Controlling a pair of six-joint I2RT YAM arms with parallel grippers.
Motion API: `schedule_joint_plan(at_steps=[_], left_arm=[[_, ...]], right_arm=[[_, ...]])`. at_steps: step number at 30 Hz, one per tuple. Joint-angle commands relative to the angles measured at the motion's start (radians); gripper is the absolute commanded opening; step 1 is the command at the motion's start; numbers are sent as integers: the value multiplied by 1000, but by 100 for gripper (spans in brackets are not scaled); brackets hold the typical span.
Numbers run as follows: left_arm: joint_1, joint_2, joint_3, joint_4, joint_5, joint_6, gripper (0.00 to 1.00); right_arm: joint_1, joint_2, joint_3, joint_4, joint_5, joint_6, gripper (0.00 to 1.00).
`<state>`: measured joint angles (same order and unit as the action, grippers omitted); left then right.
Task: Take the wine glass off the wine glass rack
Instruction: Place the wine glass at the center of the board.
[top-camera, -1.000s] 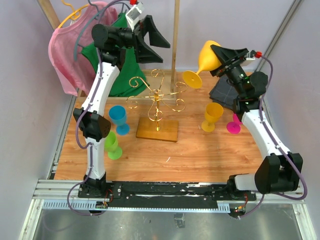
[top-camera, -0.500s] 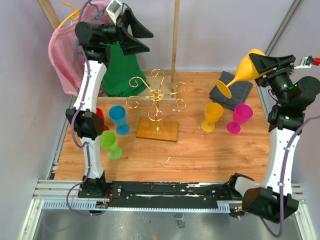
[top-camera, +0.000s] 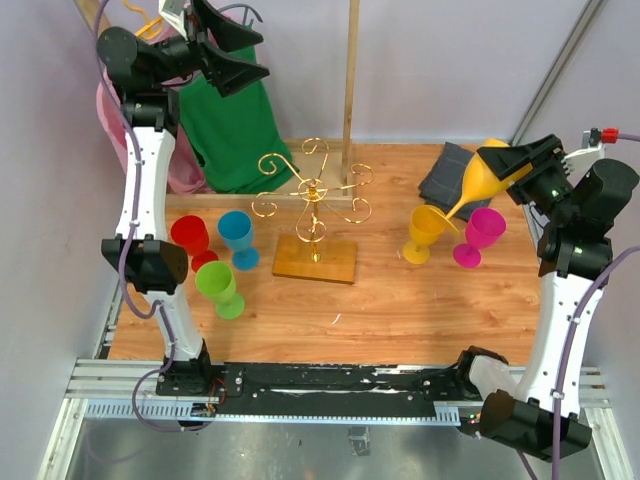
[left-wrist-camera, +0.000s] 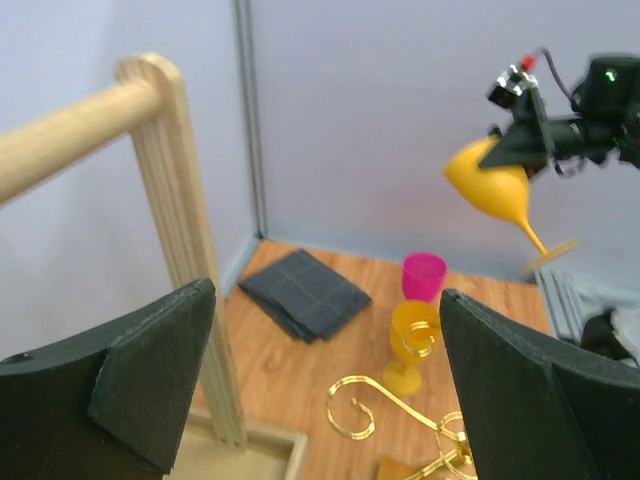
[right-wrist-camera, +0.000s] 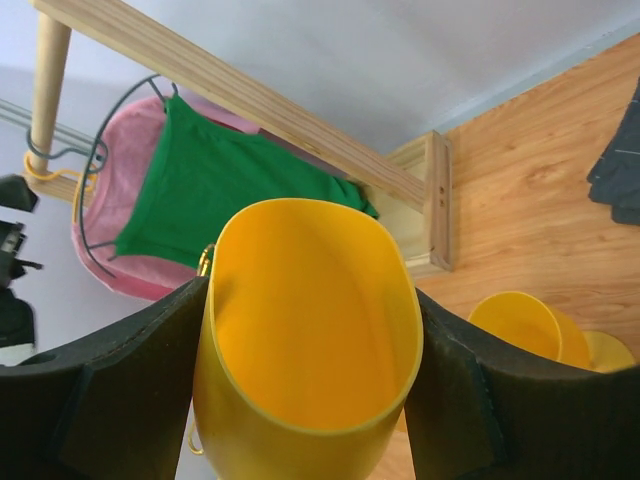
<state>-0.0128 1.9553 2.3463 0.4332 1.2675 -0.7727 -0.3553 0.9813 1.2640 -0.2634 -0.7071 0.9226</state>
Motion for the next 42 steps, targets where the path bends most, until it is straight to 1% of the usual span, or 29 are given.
schedule_joint_plan(at_steps=[1, 3, 7, 13, 16, 19, 22, 25, 28, 33, 39, 42], left_arm=[[-14, -80, 63, -499, -217, 486, 99], [-27, -99, 63, -598, -300, 586, 99], [-54, -132, 48, -724, -445, 673, 99], [-112, -190, 6, -804, -668, 755, 99], [-141, -190, 34, -849, -727, 773, 99], [-161, -192, 51, -869, -757, 783, 99], [-167, -194, 58, -869, -772, 778, 99], [-171, -191, 62, -874, -771, 774, 99], [-177, -184, 66, -886, -767, 774, 99], [-182, -180, 66, -896, -767, 786, 99], [-185, -180, 64, -912, -767, 804, 99], [-185, -181, 62, -922, -765, 809, 99]], right_arm=[[0, -47, 22, -78, 10, -134, 66], [7, -51, 34, -119, 24, -176, 66], [21, -68, 41, -191, 63, -274, 66], [47, -116, 23, -298, 176, -446, 66], [56, -142, 9, -321, 242, -508, 66], [66, -176, -15, -329, 297, -562, 65], [85, -210, -50, -324, 357, -611, 64], [136, -226, -76, -329, 428, -658, 64], [216, -231, -87, -333, 497, -675, 63], [397, -233, -105, -322, 691, -704, 64], [638, -222, -120, -306, 977, -723, 64], [783, -211, -136, -285, 1130, -724, 65]])
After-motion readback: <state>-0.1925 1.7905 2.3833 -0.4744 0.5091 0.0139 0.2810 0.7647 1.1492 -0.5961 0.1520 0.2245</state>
